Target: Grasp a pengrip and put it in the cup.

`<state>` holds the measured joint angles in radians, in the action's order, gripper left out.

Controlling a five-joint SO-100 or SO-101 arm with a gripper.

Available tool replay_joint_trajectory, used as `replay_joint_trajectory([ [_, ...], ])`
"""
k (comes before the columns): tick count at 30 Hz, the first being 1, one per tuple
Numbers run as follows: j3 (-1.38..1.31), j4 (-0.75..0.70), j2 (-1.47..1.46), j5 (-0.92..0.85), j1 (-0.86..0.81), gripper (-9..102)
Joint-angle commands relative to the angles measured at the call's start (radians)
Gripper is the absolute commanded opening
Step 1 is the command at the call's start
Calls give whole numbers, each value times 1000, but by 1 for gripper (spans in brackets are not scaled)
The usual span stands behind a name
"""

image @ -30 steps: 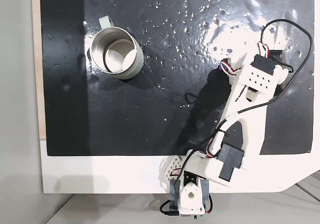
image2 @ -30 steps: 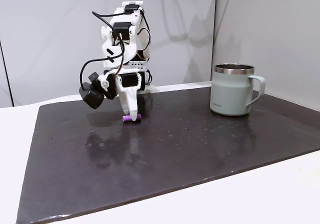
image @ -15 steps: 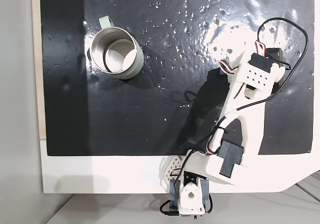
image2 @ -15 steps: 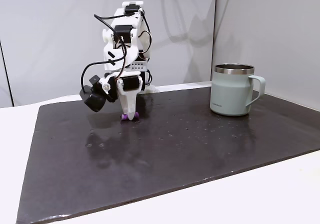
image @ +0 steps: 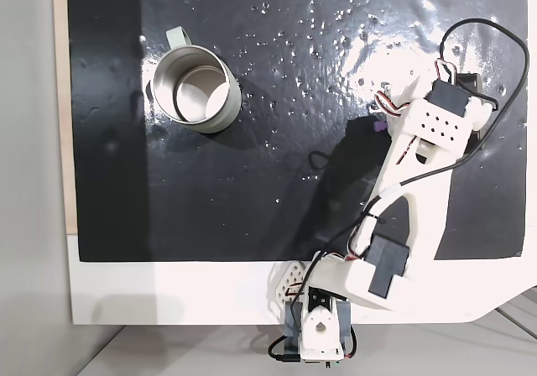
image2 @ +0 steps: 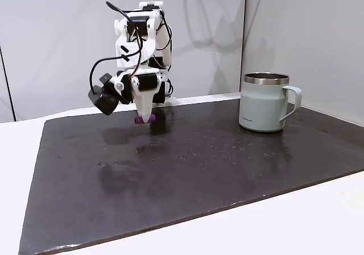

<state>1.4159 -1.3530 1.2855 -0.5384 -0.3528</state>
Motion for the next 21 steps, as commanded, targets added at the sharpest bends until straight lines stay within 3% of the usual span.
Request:
replay_joint_trajectory([
  [1, -64, -84, 152, 21, 20, 0],
  [15, -129, -336, 551, 34, 86, 0],
  [21, -110, -339, 689, 48, 133, 0],
])
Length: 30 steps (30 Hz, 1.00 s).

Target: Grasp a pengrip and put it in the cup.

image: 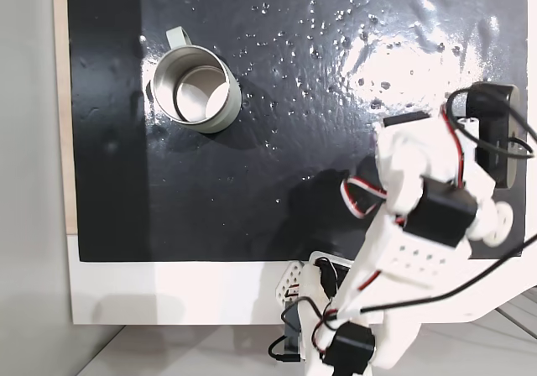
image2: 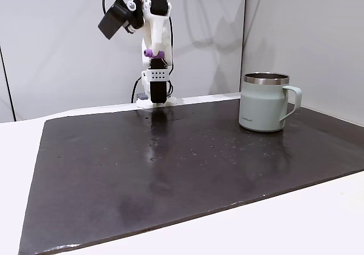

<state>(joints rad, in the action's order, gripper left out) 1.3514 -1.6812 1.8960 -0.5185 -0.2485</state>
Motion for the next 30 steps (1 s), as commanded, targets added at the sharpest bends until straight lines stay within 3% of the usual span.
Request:
replay_joint_trajectory([
  [1, -37, -11, 87, 38, 44, 0],
  [11, -66, -11, 80, 249, 336, 0],
  [17, -219, -9, -89, 364, 491, 0],
  [30, -597, -9, -425, 454, 621, 0],
])
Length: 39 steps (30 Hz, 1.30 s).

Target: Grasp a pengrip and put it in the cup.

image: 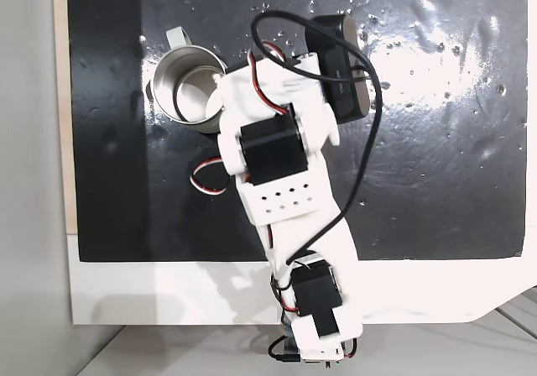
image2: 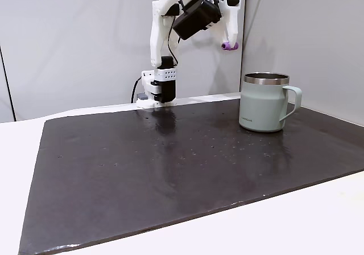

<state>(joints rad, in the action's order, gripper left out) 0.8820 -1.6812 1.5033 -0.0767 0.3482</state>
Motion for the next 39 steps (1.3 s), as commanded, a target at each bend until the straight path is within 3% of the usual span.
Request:
replay_joint_trajectory([
  [1, -163, -9, -58, 12, 32, 0],
  [10, -357, -9, -229, 46, 146, 0],
  [23, -364, -11, -268, 35, 235, 0],
  [29, -359, -12, -235, 37, 210, 31],
  [39, -324, -12, -229, 40, 210, 33],
])
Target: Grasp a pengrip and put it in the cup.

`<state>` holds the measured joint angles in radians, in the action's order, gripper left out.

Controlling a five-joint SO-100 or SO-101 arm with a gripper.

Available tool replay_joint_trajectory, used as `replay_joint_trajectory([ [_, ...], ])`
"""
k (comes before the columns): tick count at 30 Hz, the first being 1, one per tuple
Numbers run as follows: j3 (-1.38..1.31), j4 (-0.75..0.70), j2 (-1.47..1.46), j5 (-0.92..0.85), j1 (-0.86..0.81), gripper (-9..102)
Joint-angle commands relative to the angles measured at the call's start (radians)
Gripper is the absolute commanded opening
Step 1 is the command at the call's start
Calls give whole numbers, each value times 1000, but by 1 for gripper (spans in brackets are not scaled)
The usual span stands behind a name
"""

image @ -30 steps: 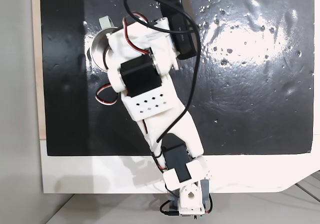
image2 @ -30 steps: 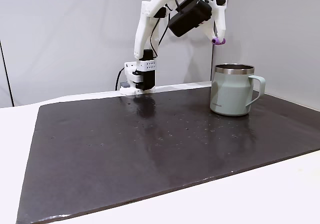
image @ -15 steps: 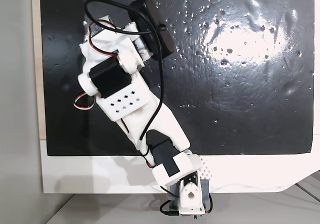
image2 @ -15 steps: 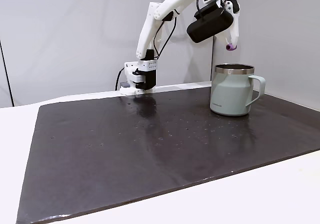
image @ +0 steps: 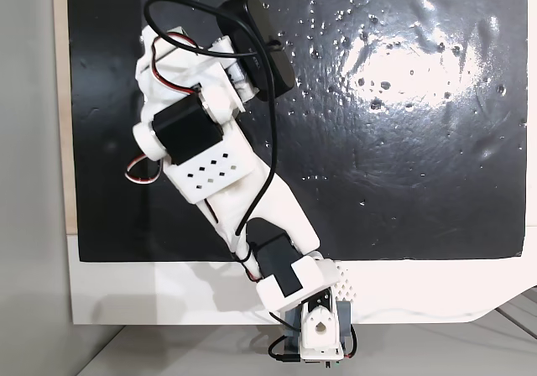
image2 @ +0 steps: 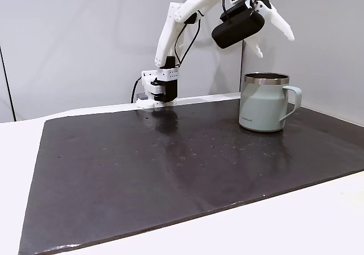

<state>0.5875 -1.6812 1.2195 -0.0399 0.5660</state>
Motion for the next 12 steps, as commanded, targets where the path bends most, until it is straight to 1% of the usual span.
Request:
replay_joint_trajectory([
  [1, -26, -12, 57, 3, -5, 33],
  [12, -26, -12, 69, -2, 32, 32],
])
